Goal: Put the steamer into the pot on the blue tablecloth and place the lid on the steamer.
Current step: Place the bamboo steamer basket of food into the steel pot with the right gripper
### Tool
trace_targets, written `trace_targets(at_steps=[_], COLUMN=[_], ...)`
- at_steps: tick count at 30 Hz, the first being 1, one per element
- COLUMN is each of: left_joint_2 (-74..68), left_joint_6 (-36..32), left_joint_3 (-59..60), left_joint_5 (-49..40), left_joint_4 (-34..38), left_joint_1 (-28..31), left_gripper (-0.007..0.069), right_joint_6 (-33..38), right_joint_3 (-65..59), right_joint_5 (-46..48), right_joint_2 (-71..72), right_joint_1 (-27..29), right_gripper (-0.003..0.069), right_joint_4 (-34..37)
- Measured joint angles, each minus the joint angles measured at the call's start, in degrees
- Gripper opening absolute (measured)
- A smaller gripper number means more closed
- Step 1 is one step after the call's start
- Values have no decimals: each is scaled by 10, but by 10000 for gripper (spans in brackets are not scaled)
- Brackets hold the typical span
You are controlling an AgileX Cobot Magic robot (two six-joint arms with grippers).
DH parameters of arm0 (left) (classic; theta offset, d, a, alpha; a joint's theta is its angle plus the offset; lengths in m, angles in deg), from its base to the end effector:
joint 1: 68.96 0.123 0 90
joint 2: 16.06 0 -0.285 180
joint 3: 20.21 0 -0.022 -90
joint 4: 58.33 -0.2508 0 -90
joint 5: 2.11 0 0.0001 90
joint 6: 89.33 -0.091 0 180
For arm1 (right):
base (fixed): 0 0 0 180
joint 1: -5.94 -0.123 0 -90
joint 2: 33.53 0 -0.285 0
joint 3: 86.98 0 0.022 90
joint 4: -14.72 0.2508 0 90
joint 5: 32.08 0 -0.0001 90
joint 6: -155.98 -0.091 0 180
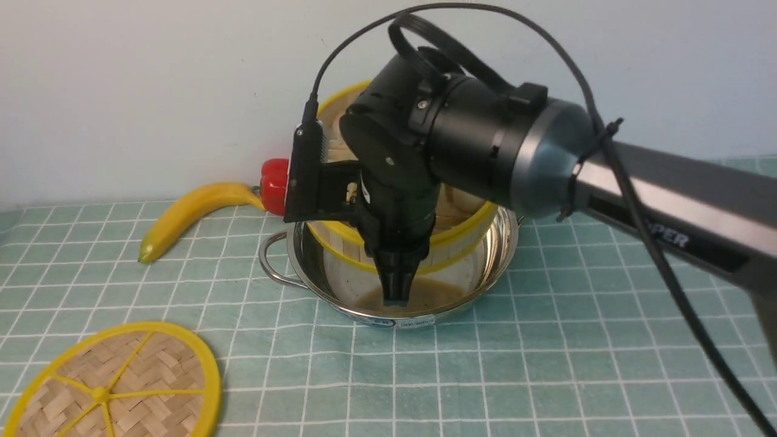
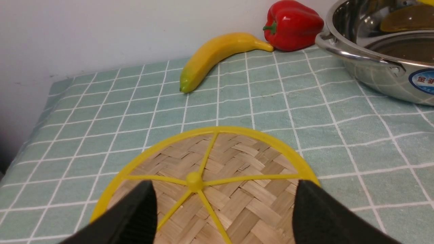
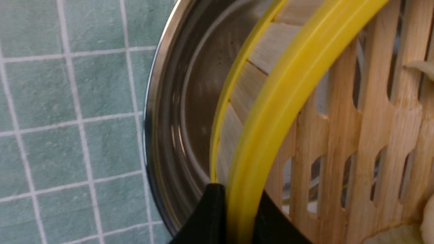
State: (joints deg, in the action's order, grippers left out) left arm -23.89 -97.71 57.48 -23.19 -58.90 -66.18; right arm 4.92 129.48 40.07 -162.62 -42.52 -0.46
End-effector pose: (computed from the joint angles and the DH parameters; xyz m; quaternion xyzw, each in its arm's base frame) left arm 0.0531 0.0029 0.1773 0.0418 0.8007 0.0623 0.5944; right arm 0.3188 0.3257 0.2699 -0.6326 0.7521 -0.1058 0.1514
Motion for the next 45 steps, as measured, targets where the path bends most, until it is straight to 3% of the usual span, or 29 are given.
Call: trace_targets(at_steps=[21,29,45], left_joint_2=[1,1,1], left_joint_6=[0,0,0], left_joint_3=[0,0,0], left_joint_5=[0,0,0], left_joint_4=[0,0,0], left_joint_1=[0,0,0], left_gripper=[495,495,495], right_joint_6=[14,14,15], right_joint_3=[14,15,16], right_joint_5=[-1,-2,-6], right_joint_2=[-78,-93,-100], right_joint_1=[20,24,24], right_gripper=[81,81,90], right_joint_4=[10,63,61])
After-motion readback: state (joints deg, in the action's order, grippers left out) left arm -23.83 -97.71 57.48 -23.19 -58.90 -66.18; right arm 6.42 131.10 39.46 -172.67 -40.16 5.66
